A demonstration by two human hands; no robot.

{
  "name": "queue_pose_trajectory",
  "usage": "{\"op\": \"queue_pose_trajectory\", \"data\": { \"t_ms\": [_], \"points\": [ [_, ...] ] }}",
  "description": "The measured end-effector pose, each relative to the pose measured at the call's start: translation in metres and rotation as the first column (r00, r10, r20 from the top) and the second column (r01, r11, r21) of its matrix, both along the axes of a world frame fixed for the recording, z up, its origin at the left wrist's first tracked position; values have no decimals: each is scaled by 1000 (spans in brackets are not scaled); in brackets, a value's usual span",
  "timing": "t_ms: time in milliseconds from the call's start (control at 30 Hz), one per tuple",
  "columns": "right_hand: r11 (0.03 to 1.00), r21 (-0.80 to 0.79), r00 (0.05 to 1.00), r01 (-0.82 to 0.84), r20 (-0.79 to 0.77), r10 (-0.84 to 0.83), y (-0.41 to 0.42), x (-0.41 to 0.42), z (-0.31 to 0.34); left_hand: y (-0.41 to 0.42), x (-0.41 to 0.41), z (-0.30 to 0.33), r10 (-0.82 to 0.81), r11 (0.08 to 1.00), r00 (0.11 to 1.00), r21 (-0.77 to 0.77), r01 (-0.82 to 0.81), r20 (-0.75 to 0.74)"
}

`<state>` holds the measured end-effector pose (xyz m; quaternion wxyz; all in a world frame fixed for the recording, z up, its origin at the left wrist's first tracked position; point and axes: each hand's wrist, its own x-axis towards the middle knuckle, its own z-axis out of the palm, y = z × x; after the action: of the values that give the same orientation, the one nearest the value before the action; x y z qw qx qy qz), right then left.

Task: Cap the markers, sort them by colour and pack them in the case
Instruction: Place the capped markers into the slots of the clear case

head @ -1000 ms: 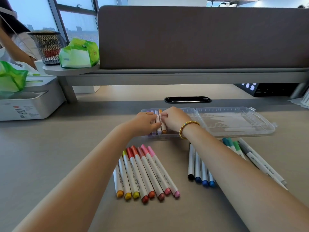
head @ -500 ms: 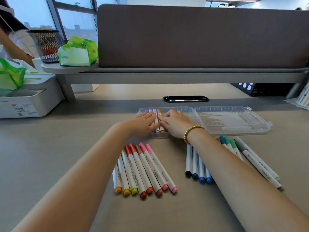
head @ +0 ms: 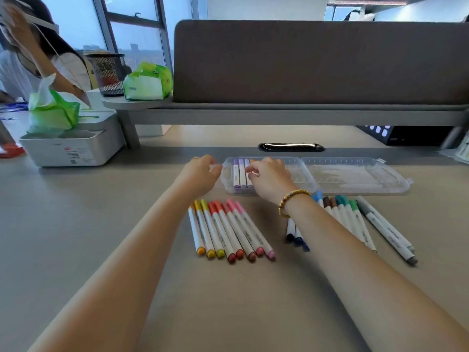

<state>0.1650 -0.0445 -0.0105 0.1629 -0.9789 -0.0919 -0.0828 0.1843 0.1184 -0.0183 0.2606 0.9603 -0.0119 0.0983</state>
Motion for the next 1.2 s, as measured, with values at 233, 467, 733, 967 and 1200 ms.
{"op": "queue_pose_trajectory", "data": {
  "t_ms": [233, 467, 733, 967, 1200],
  "points": [
    [998, -41, 997, -41, -67, 39, 42, -33, 0, 43, -51, -10, 284, 955, 953, 121, -272, -102],
    [988, -72, 984, -134, -125, 124, 66, -67, 0, 38, -77, -11, 199, 979, 949, 95, -181, -245],
    [974, -185, 982, -134, -157, 105, 72, -84, -5, 36, -85, -7, 157, 975, 941, 198, -100, -299],
    [963, -234, 986, -130, -131, 102, 76, -86, -4, 37, -88, -2, 182, 948, 933, 307, -83, -310],
    [969, -179, 960, -171, -254, 122, 71, -83, 3, 49, -86, 0, 99, 994, 910, 0, -108, -402]
  ]
}}
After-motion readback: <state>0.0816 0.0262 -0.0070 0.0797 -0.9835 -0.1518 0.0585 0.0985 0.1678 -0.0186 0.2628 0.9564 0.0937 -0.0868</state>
